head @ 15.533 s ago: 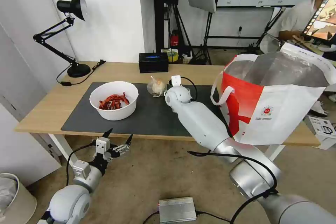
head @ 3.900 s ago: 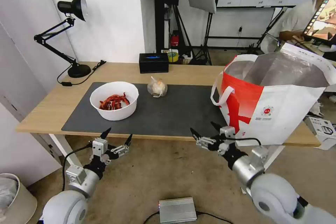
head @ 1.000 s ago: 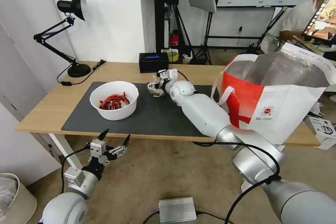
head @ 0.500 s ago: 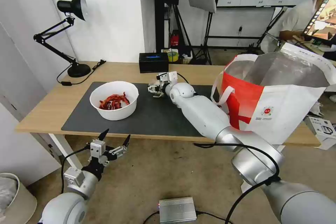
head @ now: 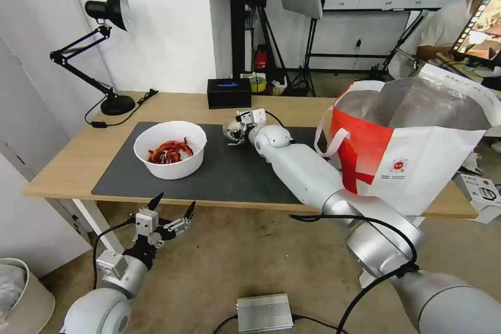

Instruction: Pick up the trash from the table and place it into the takeout bag.

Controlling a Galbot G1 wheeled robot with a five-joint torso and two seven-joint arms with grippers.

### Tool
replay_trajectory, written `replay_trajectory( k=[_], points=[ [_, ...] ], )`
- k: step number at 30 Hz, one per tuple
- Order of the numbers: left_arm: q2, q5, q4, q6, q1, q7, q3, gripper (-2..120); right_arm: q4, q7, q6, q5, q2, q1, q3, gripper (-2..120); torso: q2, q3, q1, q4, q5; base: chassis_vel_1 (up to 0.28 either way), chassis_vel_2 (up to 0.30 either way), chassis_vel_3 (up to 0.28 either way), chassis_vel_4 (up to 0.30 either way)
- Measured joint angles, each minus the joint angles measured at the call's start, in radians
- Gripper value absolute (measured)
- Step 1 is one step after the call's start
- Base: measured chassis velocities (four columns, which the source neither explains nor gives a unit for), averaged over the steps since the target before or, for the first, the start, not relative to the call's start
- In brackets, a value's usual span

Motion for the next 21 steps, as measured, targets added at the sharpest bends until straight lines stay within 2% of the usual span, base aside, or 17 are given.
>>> replay_trajectory(
  k=[1, 4, 6, 11, 15, 18, 20, 21],
  points=[
    [0.000, 0.000, 0.000, 0.000, 0.000, 0.000, 0.000, 100, 0.000, 0.000, 0.000, 0.000, 0.000, 0.000, 0.000, 45, 0.000, 0.000, 0.000, 0.0000, 0.0000, 0.000, 0.000, 0.000, 0.000],
    [0.000, -0.001, 0.000, 0.000, -0.003, 0.000, 0.000, 100, 0.025, 0.011, -0.009, 0.006, -0.011, -0.005, -0.002, 28, 0.000, 0.000, 0.000, 0.0000, 0.0000, 0.000, 0.000, 0.000, 0.000],
    [0.000, -0.002, -0.001, 0.000, -0.003, 0.000, 0.000, 100, 0.037, 0.017, -0.012, 0.007, -0.017, -0.009, -0.002, 25, 0.000, 0.000, 0.000, 0.0000, 0.0000, 0.000, 0.000, 0.000, 0.000],
    [0.002, -0.002, -0.003, 0.000, -0.002, -0.001, -0.003, 100, 0.153, 0.100, -0.052, 0.038, -0.053, -0.037, -0.003, 7, 0.000, 0.000, 0.000, 0.0000, 0.0000, 0.000, 0.000, 0.000, 0.000],
    [0.007, -0.003, -0.003, 0.000, -0.002, -0.001, -0.006, 100, 0.212, 0.135, -0.063, 0.049, -0.080, -0.050, -0.003, 3, 0.000, 0.000, 0.000, 0.0002, 0.0000, 0.000, 0.000, 0.000, 0.000],
    [0.006, -0.004, -0.006, 0.000, -0.002, -0.003, -0.007, 100, 0.284, 0.168, -0.068, 0.061, -0.122, -0.067, -0.015, 3, 0.000, 0.000, 0.000, 0.0000, 0.0002, 0.000, 0.000, 0.000, 0.000],
    [0.003, -0.004, -0.007, 0.000, -0.004, -0.005, -0.006, 100, 0.364, 0.211, -0.074, 0.081, -0.177, -0.086, -0.028, 3, 0.000, 0.000, 0.000, -0.0002, 0.0000, 0.000, 0.000, 0.000, 0.000],
    [0.003, -0.004, -0.007, 0.000, -0.004, -0.005, -0.006, 100, 0.364, 0.211, -0.074, 0.081, -0.177, -0.086, -0.028, 3, 0.000, 0.000, 0.000, -0.0002, 0.0000, 0.000, 0.000, 0.000, 0.000]
  ],
)
